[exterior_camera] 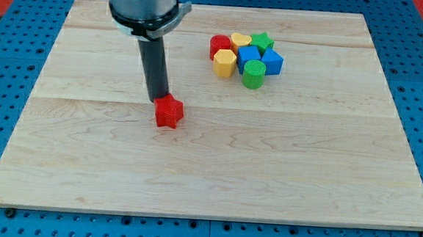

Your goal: Move arm away from the red star

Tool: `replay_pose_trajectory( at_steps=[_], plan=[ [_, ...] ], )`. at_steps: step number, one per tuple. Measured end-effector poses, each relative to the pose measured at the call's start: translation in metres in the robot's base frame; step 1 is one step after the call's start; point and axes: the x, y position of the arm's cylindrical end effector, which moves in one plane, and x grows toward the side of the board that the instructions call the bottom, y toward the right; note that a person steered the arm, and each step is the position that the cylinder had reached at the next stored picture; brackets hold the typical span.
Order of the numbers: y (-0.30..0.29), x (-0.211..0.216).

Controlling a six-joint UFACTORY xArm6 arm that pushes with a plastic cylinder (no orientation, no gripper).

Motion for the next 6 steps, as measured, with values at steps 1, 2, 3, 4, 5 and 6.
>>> replay_pose_trajectory(
  at_steps=[1, 2, 3, 4, 5, 6],
  plan=[
    [0.009, 0.000],
    [-0.019, 0.016],
    [-0.044, 0.035],
    [-0.069, 0.064],
    [-0.091, 0.082],
    [-0.078, 0.096]
  ],
)
